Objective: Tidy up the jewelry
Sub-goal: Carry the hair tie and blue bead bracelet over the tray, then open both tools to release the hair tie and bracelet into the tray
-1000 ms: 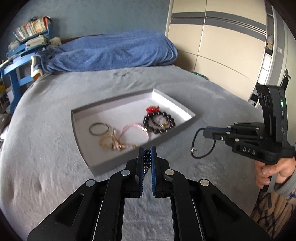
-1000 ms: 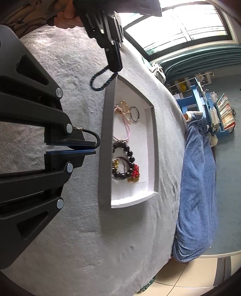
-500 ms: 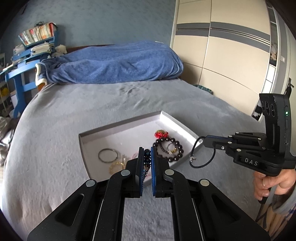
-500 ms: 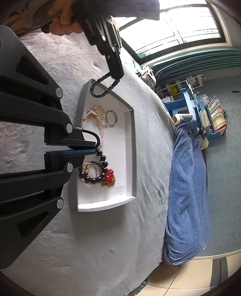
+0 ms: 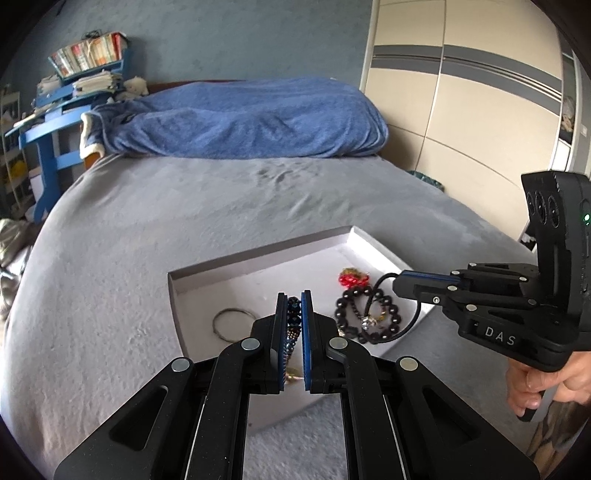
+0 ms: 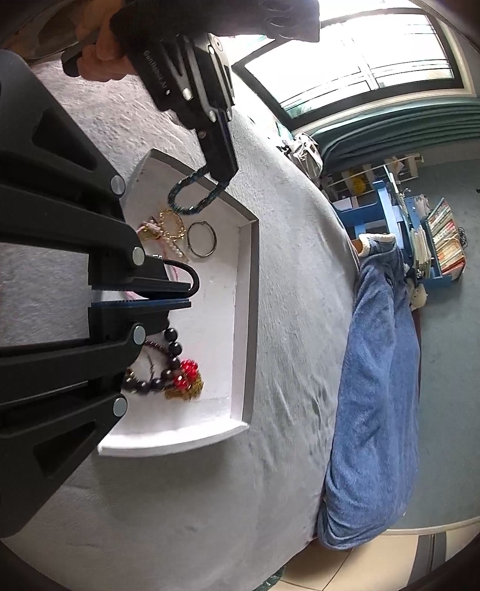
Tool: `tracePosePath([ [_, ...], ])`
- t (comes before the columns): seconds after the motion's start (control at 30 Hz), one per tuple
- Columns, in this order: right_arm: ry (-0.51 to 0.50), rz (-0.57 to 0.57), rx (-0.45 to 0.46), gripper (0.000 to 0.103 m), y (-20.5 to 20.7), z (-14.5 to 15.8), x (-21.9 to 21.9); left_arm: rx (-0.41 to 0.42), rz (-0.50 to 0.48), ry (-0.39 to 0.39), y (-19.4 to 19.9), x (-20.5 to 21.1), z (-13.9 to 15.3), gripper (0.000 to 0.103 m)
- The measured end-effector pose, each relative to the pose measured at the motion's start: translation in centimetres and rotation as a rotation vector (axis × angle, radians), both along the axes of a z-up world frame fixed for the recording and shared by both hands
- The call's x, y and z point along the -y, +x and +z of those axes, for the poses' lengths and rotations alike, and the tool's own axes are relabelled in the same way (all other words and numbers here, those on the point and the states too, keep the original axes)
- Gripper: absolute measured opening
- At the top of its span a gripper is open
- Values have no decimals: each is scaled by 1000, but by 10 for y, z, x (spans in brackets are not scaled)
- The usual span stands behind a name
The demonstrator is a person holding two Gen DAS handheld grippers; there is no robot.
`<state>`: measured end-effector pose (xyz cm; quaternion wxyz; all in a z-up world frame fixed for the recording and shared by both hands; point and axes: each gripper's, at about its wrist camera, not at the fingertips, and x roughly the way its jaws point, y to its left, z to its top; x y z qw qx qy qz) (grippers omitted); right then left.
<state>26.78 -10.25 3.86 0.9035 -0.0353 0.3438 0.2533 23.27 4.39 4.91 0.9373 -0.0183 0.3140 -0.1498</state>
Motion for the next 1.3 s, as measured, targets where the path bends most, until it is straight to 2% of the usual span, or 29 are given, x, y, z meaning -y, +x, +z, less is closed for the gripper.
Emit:
tracePosePath([
  [0.4,-85,27,-116,3,40,-44,-32,-97,33,57,24,-3,-34,7],
  [0.63,-85,-3,-137,6,47,-48,-26,-131,65,79,29,-4,-47,8],
  [0.67,-84,-6,-136,7,47,-47,-25,-129,70,78,28,-5,-47,12],
  [0.7,-81,-8,-134,13,45,-46,-25,-125,76,75,28,-6,-46,19],
  [0.73,-78,-7,-131,20,45,-45,-23,-119,83,70,26,-7,-45,21],
  [0.83,-68,-16,-119,30,41,-41,-19,-111,89,62,23,-10,-43,33],
  [0.9,-58,-21,-117,38,39,-38,-15,-100,99,63,20,-10,-42,54],
  [1.0,-44,-31,-114,48,36,-34,-8,-83,108,64,15,-11,-38,70],
  [1.07,-34,-46,-114,55,35,-32,-2,-73,114,66,11,-11,-36,71],
  [1.13,-19,-52,-112,60,31,-30,3,-71,120,68,8,-11,-35,76],
  [1.17,-16,-53,-108,62,27,-29,6,-64,128,71,6,-12,-35,83],
  [1.27,-5,-49,-102,66,21,-27,12,-57,143,75,-2,-13,-35,84],
  [1.3,3,-55,-100,67,18,-27,16,-57,149,79,-4,-14,-34,88],
])
